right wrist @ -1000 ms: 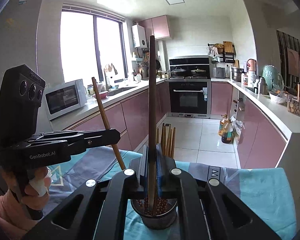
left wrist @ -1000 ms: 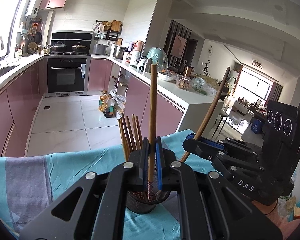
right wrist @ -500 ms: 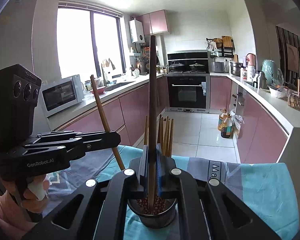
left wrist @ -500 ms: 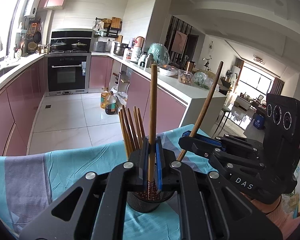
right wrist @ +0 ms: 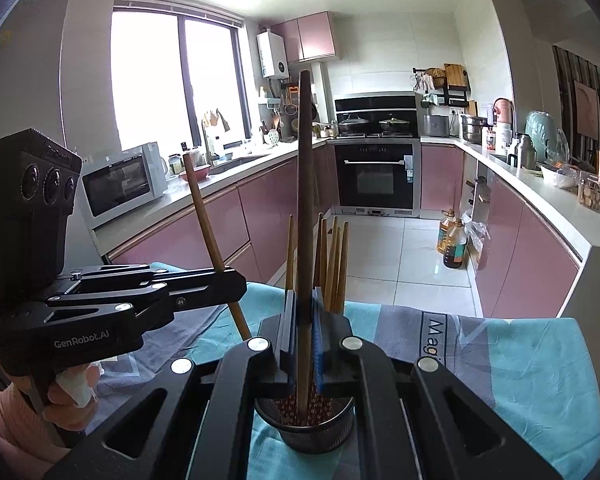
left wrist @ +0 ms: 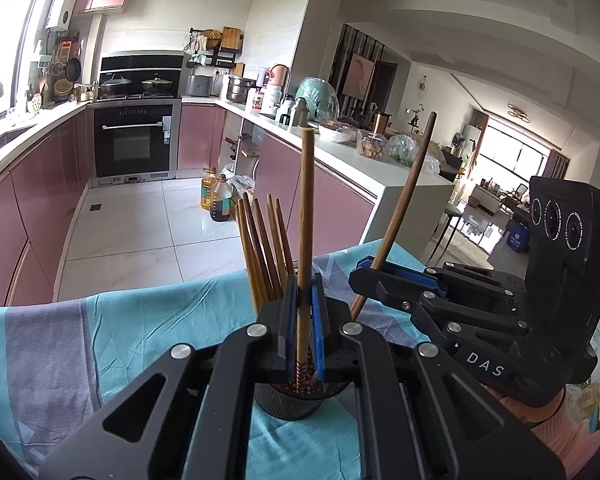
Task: Organize utensils
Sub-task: 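Carry the upright chopstick over the mesh cup with the left gripper while the right gripper follows, then lower the chopstick into the mesh cup and open the left gripper while the right gripper releases its own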
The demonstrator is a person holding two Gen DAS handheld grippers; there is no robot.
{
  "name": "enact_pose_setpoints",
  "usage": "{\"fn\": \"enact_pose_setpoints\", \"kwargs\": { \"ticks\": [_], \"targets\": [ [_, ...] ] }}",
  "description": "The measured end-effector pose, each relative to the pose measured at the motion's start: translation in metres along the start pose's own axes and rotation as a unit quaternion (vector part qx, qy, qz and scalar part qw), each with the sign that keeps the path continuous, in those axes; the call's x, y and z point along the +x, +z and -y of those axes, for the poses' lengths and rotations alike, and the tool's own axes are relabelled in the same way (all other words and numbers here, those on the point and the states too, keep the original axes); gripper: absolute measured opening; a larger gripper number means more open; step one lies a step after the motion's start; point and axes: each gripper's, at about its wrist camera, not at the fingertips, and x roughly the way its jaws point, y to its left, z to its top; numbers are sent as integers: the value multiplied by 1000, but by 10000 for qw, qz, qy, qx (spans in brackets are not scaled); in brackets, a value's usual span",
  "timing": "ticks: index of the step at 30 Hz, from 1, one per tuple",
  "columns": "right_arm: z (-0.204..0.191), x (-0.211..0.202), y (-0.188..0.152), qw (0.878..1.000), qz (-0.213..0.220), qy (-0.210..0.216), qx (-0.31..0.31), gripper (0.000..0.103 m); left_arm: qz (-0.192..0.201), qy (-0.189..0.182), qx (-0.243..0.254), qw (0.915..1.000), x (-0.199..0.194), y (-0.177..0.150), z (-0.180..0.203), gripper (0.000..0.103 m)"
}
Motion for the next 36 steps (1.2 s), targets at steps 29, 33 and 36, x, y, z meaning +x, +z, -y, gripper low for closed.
{"fn": "enact_pose_setpoints", "kwargs": {
  "ticks": [29, 33, 36],
  "targets": [
    [0, 16, -12, 9996, -289, 52, -34, 6, -305, 31, 52, 9995, 27, -3, -4, 7],
    [0, 18, -15, 9994, -341, 55, -48, 6, -363, 18, 52, 9993, 34, -3, -4, 7],
    [0, 21, -16, 9992, -387, 60, -57, 6, -389, 24, 53, 9992, 38, -8, -6, 7]
  ]
}}
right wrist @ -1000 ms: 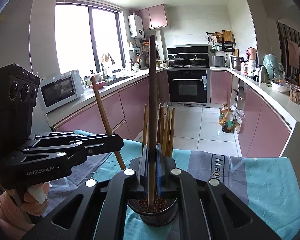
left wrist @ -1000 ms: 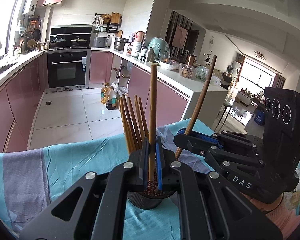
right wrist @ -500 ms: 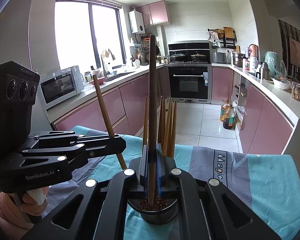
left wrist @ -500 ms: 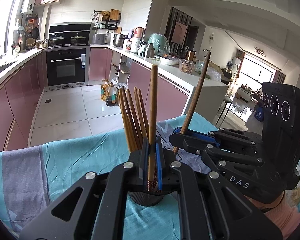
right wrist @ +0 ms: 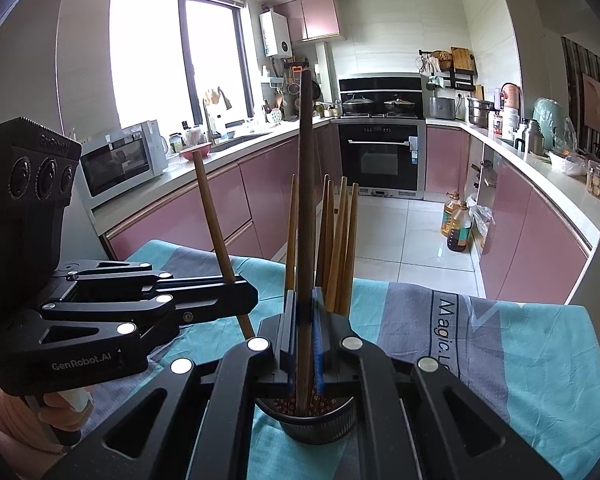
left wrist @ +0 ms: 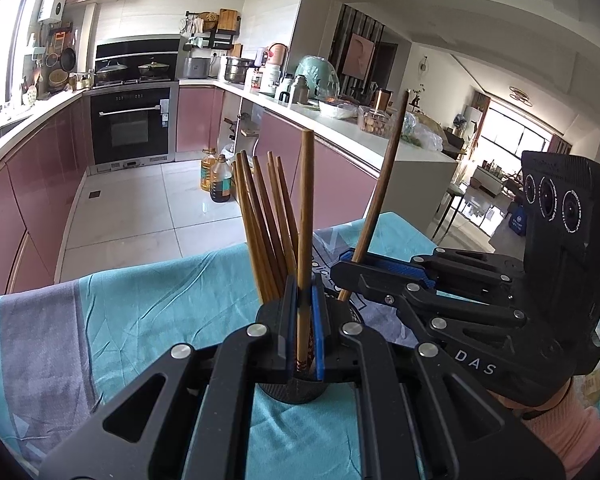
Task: Organize utensils
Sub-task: 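Lower the chopstick into the mesh cup and open the left gripper while the right gripper releases its own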
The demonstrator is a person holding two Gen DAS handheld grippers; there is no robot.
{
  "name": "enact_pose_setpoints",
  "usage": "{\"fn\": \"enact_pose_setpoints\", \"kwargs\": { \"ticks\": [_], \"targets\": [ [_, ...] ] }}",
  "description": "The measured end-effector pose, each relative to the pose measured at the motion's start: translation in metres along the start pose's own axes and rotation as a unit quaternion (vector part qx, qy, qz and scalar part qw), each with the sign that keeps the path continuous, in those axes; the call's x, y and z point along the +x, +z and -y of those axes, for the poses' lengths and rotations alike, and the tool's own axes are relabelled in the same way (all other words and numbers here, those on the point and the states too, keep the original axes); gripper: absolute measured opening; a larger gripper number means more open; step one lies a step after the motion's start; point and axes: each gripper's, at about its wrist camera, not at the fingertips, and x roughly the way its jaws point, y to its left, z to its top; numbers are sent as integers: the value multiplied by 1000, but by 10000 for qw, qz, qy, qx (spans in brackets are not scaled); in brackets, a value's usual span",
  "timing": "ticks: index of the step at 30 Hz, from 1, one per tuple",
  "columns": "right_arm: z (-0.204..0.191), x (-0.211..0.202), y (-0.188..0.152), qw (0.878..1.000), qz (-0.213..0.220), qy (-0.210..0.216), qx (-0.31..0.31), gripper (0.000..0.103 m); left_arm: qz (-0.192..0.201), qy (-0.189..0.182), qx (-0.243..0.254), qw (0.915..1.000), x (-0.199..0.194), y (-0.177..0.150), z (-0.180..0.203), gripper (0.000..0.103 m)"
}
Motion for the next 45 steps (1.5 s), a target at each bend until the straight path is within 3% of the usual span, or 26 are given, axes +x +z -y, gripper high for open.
{"fn": "enact_pose_setpoints", "kwargs": {
  "ticks": [45],
  "targets": [
    [17, 33, -1, 9985, -297, 232, 401, 7, -221, 306, -177, 9991, 50, 0, -27, 9]
  ]
}}
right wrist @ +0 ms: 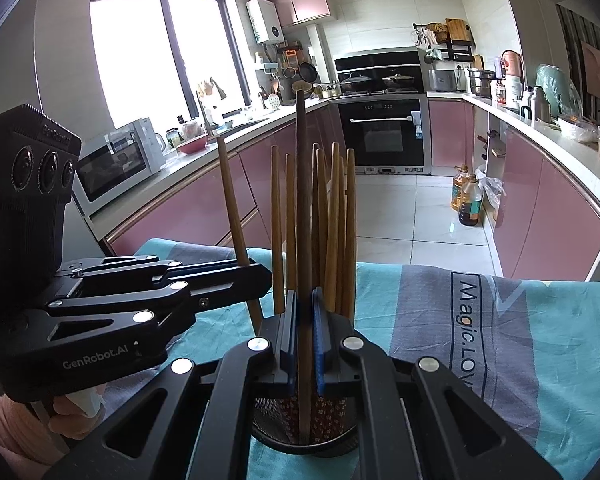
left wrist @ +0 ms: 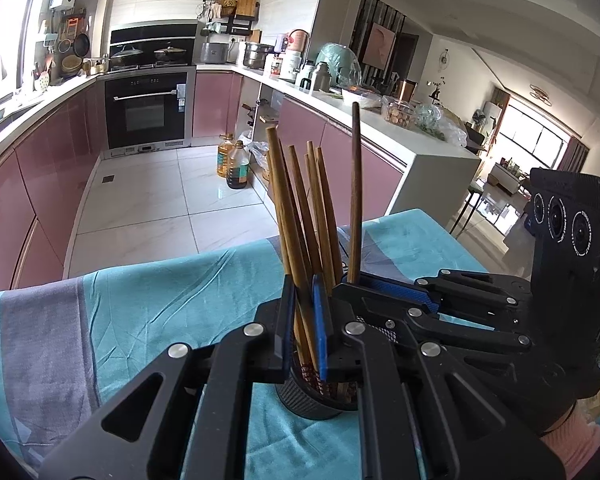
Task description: Organize utensils
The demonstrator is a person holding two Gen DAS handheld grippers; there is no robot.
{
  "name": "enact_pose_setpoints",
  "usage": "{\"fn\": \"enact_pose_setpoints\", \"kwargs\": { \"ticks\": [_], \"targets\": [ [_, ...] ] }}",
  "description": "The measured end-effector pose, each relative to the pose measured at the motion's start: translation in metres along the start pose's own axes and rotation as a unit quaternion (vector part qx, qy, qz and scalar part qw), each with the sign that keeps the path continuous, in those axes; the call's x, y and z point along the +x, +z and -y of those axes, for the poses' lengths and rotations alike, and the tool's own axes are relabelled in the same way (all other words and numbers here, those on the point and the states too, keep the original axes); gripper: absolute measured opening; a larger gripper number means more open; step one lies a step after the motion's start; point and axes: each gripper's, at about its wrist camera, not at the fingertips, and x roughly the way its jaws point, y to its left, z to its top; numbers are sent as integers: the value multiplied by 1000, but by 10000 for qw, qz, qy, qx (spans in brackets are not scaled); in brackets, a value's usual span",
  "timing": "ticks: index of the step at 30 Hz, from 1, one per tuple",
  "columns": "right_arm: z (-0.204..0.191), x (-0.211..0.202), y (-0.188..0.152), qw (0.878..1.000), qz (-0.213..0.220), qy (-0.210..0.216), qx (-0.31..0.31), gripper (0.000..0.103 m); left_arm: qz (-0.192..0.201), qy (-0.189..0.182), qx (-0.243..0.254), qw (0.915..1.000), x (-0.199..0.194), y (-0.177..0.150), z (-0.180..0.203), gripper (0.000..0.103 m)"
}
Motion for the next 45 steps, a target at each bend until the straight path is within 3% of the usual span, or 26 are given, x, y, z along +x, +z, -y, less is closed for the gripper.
{"fn": "enact_pose_setpoints", "kwargs": {
  "ticks": [14, 19, 23, 25, 27, 28, 31, 33, 34, 41, 45],
  "targets": [
    [1, -1, -4, 10000, -12, 4, 65, 8, -10, -89, 49, 9999, 8, -6, -2, 10],
    [2, -5, -8, 9999, 8, -3, 105, 11, 175, 40, 93, 9998, -2, -12, 0, 24],
    [2, -10, -11, 9999, 87, -42, 139, 27, 381, 219, 141, 9989, -16, -19, 2, 34],
    [1, -14, -13, 9998, 132, -60, 147, 30, 503, 321, 155, 9981, -25, -22, 3, 47],
    [2, -17, -14, 9997, 175, -86, 170, 45, 635, 451, 178, 9968, -34, -26, 3, 54],
    [2, -20, -15, 9996, 209, -108, 184, 48, 710, 528, 175, 9959, -40, -28, 2, 63],
    [1, -24, -18, 9993, 275, -157, 200, 57, 903, 755, 145, 9929, -55, -38, -2, 77],
    [-1, -27, -21, 9990, 334, -182, 218, 71, 990, 885, 119, 9911, -64, -45, -7, 87],
    [-2, -28, -24, 9988, 371, -222, 212, 73, 1054, 946, 80, 9899, -70, -49, -9, 94],
    [-19, -37, -36, 9968, 599, -532, 36, 97, 1395, 1409, -2, 9801, -102, -74, -21, 97],
    [-28, -45, -44, 9948, 816, -609, -15, 97, 1573, 1675, -172, 9731, -120, -86, -30, 97]
  ]
}}
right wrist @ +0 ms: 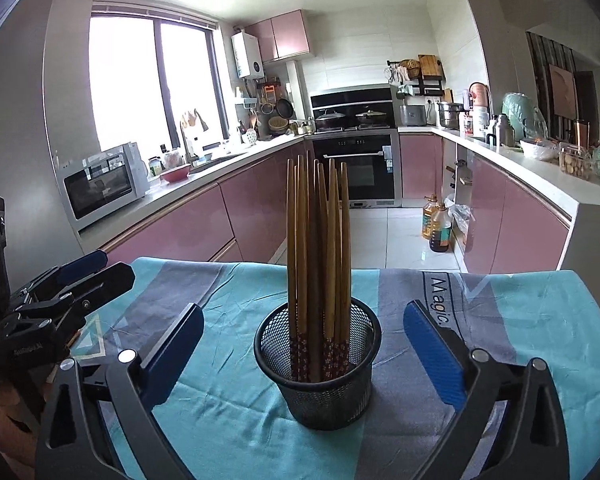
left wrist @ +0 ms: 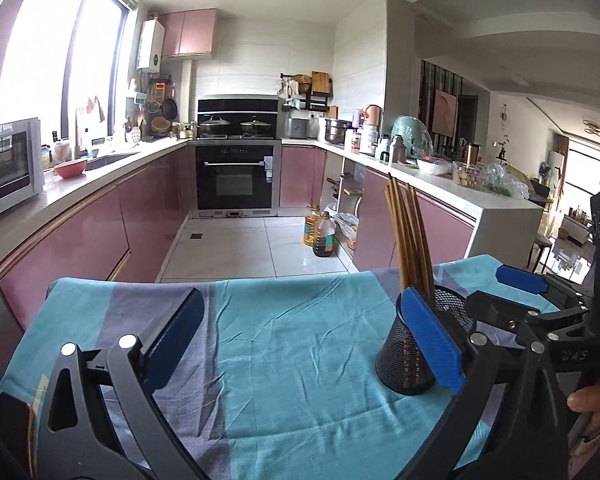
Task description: Organize utensils
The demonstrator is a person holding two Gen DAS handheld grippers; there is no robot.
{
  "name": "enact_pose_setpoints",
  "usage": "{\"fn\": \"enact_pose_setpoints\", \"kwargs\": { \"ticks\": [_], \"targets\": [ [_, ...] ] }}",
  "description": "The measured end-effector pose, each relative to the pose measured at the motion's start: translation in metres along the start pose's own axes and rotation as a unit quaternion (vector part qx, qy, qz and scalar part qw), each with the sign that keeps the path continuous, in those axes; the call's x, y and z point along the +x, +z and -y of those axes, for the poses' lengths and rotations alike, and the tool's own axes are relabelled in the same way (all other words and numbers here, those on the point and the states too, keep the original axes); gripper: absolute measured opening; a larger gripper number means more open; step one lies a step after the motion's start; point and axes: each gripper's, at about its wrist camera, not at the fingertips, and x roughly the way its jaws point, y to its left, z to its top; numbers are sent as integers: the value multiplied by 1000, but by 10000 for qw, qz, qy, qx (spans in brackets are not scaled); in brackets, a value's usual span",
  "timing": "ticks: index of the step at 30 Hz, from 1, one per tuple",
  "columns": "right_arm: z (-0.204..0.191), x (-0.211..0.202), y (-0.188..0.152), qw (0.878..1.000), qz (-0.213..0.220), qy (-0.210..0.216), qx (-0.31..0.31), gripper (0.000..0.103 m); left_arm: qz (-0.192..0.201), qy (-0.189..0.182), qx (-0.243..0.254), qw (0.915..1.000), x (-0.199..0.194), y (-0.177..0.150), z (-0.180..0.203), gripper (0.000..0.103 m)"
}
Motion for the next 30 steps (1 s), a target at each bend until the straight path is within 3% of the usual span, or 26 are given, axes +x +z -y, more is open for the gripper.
{"fn": "enact_pose_setpoints", "kwargs": {
  "ticks": [14, 30],
  "targets": [
    [-23, -28, -25, 9955, 681, -640, -182, 97, 451, 827, -3, 9956, -53, -19, -21, 97],
    [-42, -49, -34, 9905, 1000, -894, -314, 97, 599, 872, -67, 9944, -79, -22, -17, 97]
  ]
}}
